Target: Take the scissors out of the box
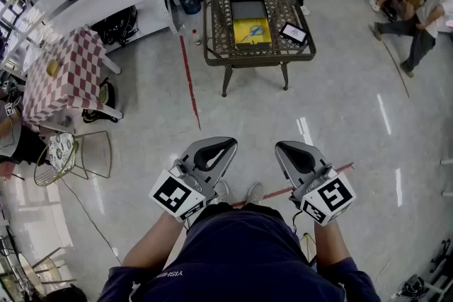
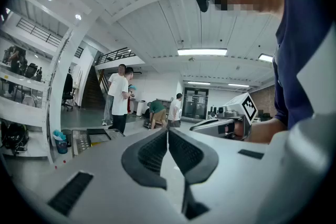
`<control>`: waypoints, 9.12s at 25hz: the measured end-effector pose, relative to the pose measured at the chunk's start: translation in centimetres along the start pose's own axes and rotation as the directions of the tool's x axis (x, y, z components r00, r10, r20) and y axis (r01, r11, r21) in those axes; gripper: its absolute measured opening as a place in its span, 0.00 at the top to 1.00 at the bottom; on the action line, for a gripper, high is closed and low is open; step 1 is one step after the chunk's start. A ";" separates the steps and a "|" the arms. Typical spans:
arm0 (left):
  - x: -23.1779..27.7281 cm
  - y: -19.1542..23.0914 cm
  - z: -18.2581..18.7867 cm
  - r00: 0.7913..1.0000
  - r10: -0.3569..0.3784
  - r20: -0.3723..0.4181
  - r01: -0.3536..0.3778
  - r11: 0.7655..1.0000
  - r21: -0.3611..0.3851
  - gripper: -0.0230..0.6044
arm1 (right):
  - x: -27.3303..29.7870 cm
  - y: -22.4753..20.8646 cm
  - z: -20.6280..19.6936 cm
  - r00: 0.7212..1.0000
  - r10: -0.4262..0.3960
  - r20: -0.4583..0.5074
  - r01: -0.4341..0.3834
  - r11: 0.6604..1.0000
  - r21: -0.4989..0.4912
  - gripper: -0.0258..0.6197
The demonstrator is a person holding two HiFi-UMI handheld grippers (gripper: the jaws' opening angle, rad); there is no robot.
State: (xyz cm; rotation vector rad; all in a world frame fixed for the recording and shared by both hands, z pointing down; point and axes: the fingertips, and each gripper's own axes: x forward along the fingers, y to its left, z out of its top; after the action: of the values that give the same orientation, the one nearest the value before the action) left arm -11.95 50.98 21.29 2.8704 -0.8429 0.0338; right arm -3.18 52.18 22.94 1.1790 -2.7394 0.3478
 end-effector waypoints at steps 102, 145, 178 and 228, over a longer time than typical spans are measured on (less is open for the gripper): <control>24.0 36.0 -1.6 0.994 -0.037 -0.098 0.031 0.997 -0.068 0.92 | 30.6 -29.2 5.2 0.995 -0.035 -0.098 0.044 0.996 0.081 0.93; 47.0 48.2 -18.8 0.837 0.060 -0.544 -0.045 0.998 0.042 0.91 | 35.6 -51.7 -1.2 0.959 0.169 -0.228 -0.103 0.956 0.276 0.93; 48.8 53.0 -34.5 0.545 0.019 -0.838 0.040 0.998 0.049 0.77 | 38.2 -55.1 -8.8 0.929 0.165 -0.331 -0.033 0.928 0.371 0.93; 49.3 54.1 -33.8 0.389 0.051 -0.920 0.034 0.997 0.070 0.85 | 39.7 -57.6 -6.4 0.941 0.136 -0.309 -0.012 0.928 0.372 0.93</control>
State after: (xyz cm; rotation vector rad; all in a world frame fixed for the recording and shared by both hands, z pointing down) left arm 1.08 -15.32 65.25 2.2367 -0.5564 1.5521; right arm 11.95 -12.15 46.73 0.9753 -2.4893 1.0067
